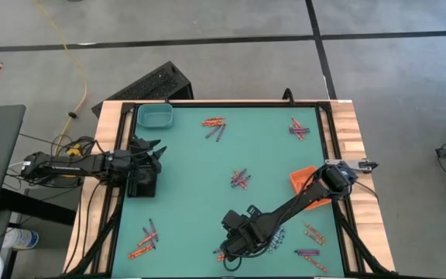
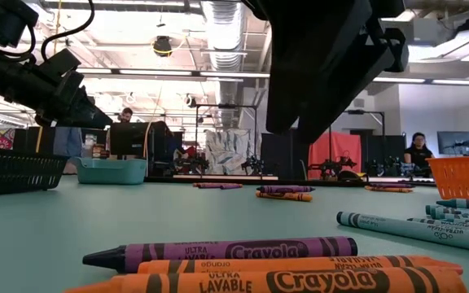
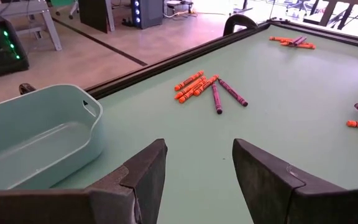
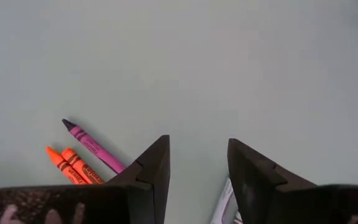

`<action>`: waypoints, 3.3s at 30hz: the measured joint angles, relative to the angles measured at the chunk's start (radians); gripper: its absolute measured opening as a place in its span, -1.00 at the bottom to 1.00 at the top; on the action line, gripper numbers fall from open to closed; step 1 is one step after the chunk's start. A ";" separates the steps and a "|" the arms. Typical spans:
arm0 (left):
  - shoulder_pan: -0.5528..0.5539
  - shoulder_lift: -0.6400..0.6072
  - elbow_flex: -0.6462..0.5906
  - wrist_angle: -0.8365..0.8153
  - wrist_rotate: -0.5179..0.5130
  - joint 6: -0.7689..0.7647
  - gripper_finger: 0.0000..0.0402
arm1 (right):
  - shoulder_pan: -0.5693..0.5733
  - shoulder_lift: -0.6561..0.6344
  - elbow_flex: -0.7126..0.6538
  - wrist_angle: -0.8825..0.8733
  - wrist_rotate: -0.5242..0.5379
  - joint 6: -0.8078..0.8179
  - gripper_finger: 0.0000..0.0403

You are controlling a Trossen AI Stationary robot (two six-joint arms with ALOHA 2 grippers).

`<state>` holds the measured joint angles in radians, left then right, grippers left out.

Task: Sort crayons
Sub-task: Put the blue crayon into the green bin

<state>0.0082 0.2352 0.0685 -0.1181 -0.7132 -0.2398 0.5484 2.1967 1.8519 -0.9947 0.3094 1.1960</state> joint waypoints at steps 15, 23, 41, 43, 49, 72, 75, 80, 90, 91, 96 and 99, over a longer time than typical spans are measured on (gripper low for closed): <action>0.000 0.000 0.000 0.000 0.000 0.000 -0.12 | -0.002 0.000 0.000 -0.105 -0.027 0.009 -0.25; 0.000 0.000 0.000 0.000 0.000 0.000 -0.12 | -0.002 0.000 -0.028 -0.174 -0.044 0.115 -0.25; 0.000 0.000 0.000 0.000 0.000 0.000 -0.12 | -0.002 0.001 -0.130 -0.009 -0.154 0.168 -0.26; 0.000 0.000 0.000 0.000 0.000 0.000 -0.12 | -0.002 0.001 -0.146 0.012 -0.155 0.173 -0.28; 0.000 0.000 0.000 0.000 0.000 0.000 -0.12 | -0.002 0.002 -0.178 0.048 -0.161 0.203 -0.44; 0.000 0.000 0.000 0.000 0.000 0.000 -0.12 | -0.021 -0.003 -0.202 0.125 -0.181 0.218 -0.98; 0.000 0.000 0.000 0.000 0.000 0.000 -0.12 | -0.023 -0.002 -0.202 0.134 -0.181 0.218 -0.99; 0.000 0.000 0.000 0.000 0.000 0.000 -0.12 | -0.031 -0.001 -0.201 0.190 -0.181 0.190 -0.99; 0.000 0.000 0.000 0.001 0.013 0.000 -0.12 | -0.055 0.005 -0.086 0.208 -0.109 0.018 -1.00; 0.000 0.000 0.000 0.002 0.032 -0.001 -0.12 | -0.056 0.005 -0.074 0.207 -0.095 -0.002 -1.00; -0.001 0.000 0.000 0.006 0.061 0.000 -0.12 | -0.072 0.005 -0.016 0.201 -0.034 -0.119 -1.00; -0.001 0.000 0.000 0.007 0.054 0.010 -0.12 | -0.084 0.003 0.009 0.200 -0.007 -0.180 -1.00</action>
<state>0.0074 0.2356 0.0685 -0.1112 -0.6594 -0.2294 0.4645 2.2002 1.8613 -0.7948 0.3028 1.0161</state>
